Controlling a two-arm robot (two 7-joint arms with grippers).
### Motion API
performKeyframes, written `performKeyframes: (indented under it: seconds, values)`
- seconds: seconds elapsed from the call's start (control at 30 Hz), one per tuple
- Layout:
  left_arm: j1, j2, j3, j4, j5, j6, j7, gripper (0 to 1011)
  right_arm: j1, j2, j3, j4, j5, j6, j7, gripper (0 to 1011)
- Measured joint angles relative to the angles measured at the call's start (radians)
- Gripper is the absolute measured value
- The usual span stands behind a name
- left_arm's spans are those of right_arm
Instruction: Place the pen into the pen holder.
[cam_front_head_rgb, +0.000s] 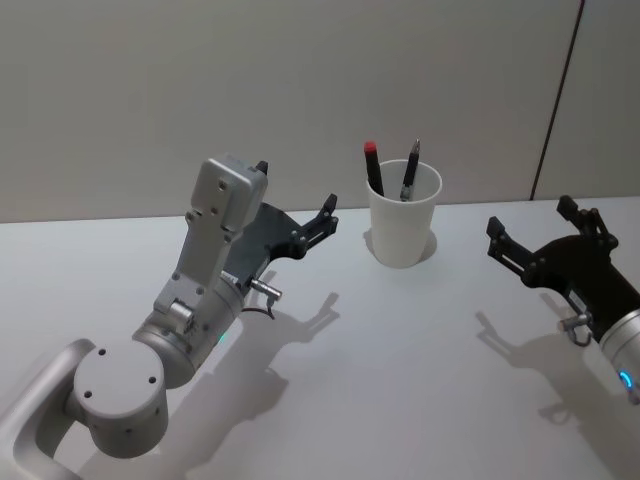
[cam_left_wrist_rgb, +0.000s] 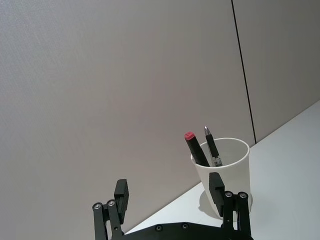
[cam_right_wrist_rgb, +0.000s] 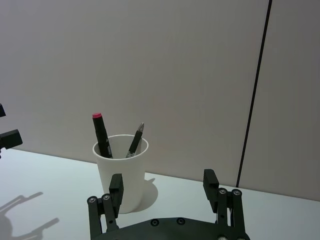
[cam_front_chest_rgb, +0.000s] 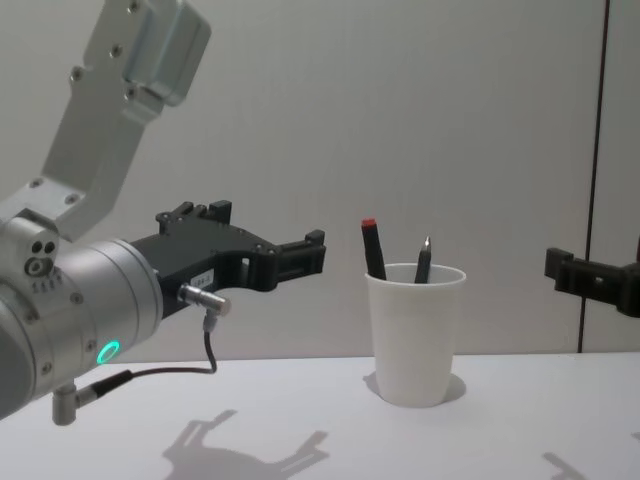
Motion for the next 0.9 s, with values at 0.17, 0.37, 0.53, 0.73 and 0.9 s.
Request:
performKeyframes:
  seconds: [0.17, 0.37, 0.53, 0.73, 0.9]
  values:
    - [0.0, 0.0, 0.0, 0.0, 0.0, 0.0, 0.0, 1001, -0.001, 0.0, 0.0, -0.001, 0.0, 0.0, 0.0, 1001]
    - [0.0, 0.0, 0.0, 0.0, 0.0, -0.001, 0.0, 1001, -0.001, 0.0, 0.0, -0.001, 0.0, 0.0, 0.0, 1001]
    - [0.0, 0.0, 0.0, 0.0, 0.0, -0.001, 0.0, 1001, -0.001, 0.0, 0.0, -0.001, 0.0, 0.0, 0.0, 1001]
    - [0.0, 0.0, 0.0, 0.0, 0.0, -0.001, 0.0, 1001, -0.001, 0.0, -0.001, -0.001, 0.0, -0.001, 0.0, 1001]
    - [0.0, 0.0, 0.0, 0.0, 0.0, -0.001, 0.0, 1001, -0.001, 0.0, -0.001, -0.001, 0.0, -0.001, 0.001, 1002]
